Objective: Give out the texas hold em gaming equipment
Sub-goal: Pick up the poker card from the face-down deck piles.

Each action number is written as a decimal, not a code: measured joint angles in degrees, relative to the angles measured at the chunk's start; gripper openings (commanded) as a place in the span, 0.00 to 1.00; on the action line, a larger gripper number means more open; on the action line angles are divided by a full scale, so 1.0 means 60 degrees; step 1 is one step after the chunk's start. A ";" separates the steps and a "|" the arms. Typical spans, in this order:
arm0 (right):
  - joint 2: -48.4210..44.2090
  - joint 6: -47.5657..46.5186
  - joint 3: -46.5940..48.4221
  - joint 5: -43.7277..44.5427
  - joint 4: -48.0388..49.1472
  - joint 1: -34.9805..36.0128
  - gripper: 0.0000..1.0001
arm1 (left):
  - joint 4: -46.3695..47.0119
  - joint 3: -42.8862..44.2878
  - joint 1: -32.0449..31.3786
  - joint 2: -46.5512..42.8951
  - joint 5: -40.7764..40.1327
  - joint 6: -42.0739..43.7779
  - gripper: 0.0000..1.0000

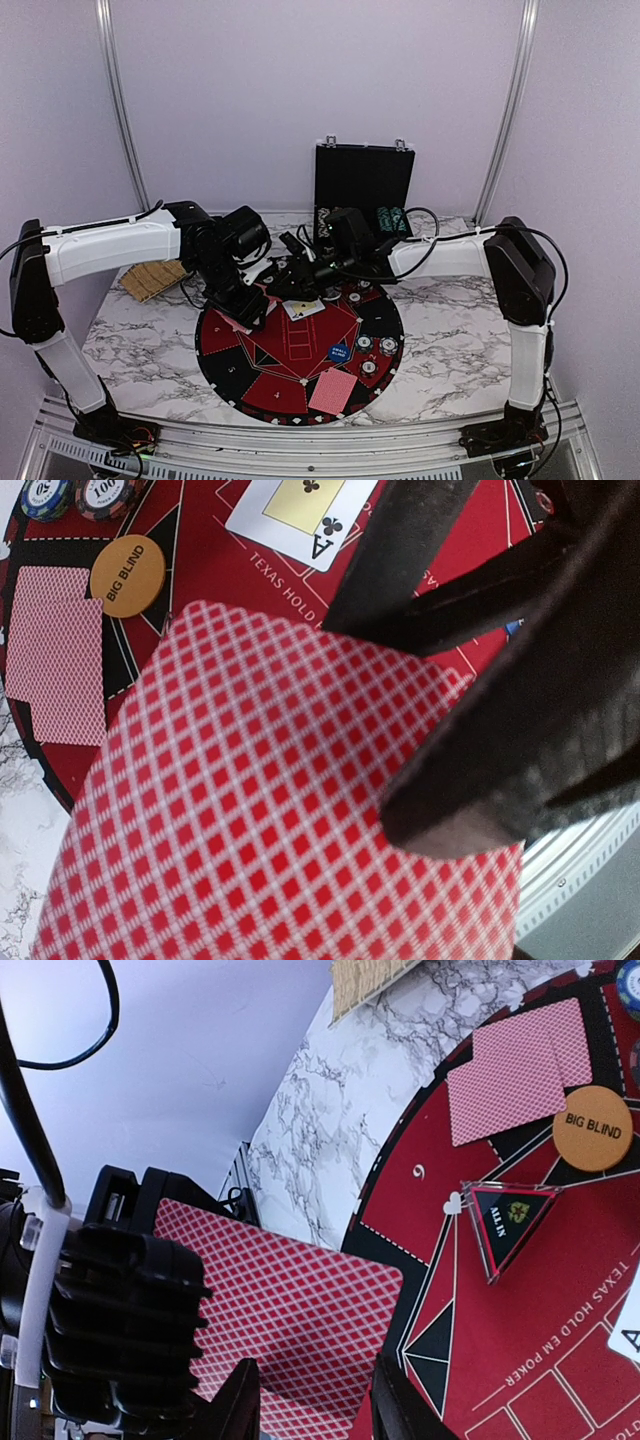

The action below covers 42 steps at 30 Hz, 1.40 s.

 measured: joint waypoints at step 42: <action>0.0157 0.0135 0.0215 0.0124 -0.0087 0.0044 0.27 | -0.0058 0.0000 0.0000 0.0000 -0.0004 0.0000 0.41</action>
